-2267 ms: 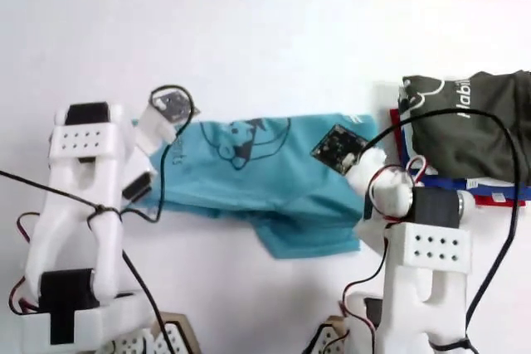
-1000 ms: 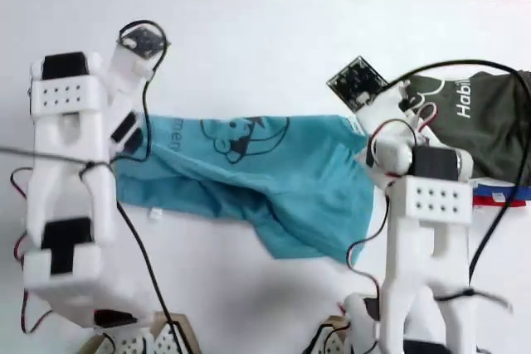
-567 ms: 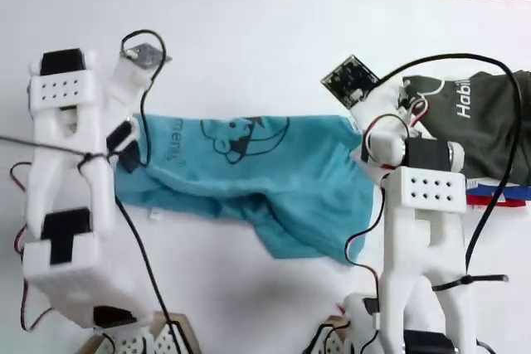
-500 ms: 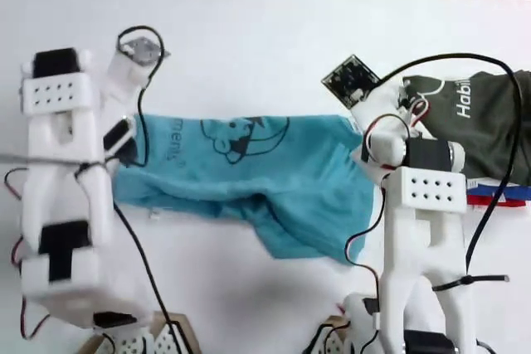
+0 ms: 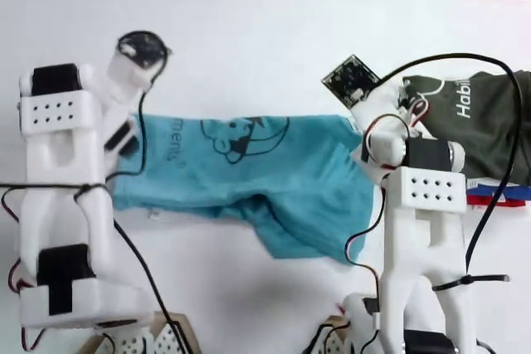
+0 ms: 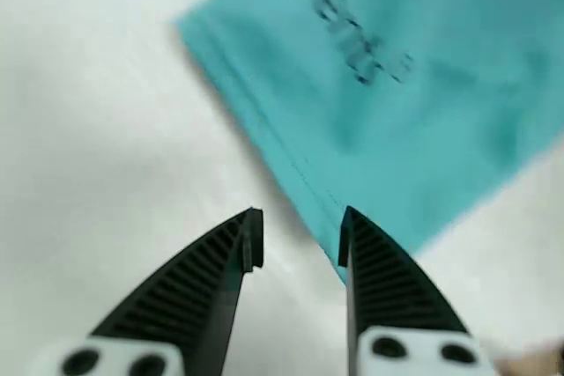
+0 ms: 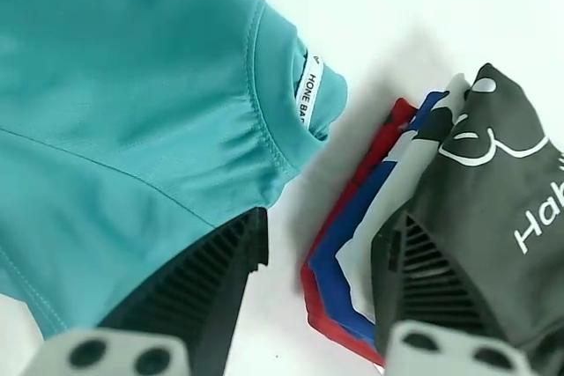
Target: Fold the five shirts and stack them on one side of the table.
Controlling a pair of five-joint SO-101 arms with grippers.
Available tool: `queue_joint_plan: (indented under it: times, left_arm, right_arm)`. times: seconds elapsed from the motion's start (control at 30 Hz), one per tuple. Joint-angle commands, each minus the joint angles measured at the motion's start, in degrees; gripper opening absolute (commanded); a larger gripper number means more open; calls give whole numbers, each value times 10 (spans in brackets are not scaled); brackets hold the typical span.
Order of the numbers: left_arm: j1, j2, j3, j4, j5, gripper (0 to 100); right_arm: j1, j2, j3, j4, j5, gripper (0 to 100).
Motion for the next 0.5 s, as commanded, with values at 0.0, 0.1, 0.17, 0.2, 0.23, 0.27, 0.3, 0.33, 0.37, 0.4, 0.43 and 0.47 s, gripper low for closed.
queue_joint_plan:
  times: [0.0,0.1,0.17,0.2,0.23,0.27,0.3,0.33,0.37,0.4,0.43,0.47]
  left_arm:
    - [-7,51,-34,-85,76,162]
    - [11,150,-73,-95,120,162]
    - [16,220,-109,-94,148,162]
    - [13,252,-132,-97,164,162]
    - [11,283,-160,-97,174,162]
    - [8,313,-190,-94,181,162]
    - [6,339,-218,-91,184,162]
    - [6,365,-246,-79,183,162]
    - [7,389,-274,-65,182,162]
    - [7,411,-300,-48,182,162]
    - [7,433,-326,-31,182,162]
    - [7,455,-350,-17,184,162]
  right_arm:
    - [-4,1,-2,-19,-20,226]
    - [-16,2,-2,-23,-22,226]
    - [-29,2,-2,-22,-22,226]
    - [-34,2,-1,-20,-22,226]
    - [-37,2,-1,-19,-23,226]
    - [-39,2,-1,-19,-23,226]
    - [-39,2,-1,-19,-25,226]
    - [-37,2,-1,-19,-33,226]
    - [-36,2,-1,-19,-38,226]
    - [-36,2,-1,-18,-40,226]
    - [-36,2,0,-18,-40,226]
    - [-36,2,3,-18,-40,226]
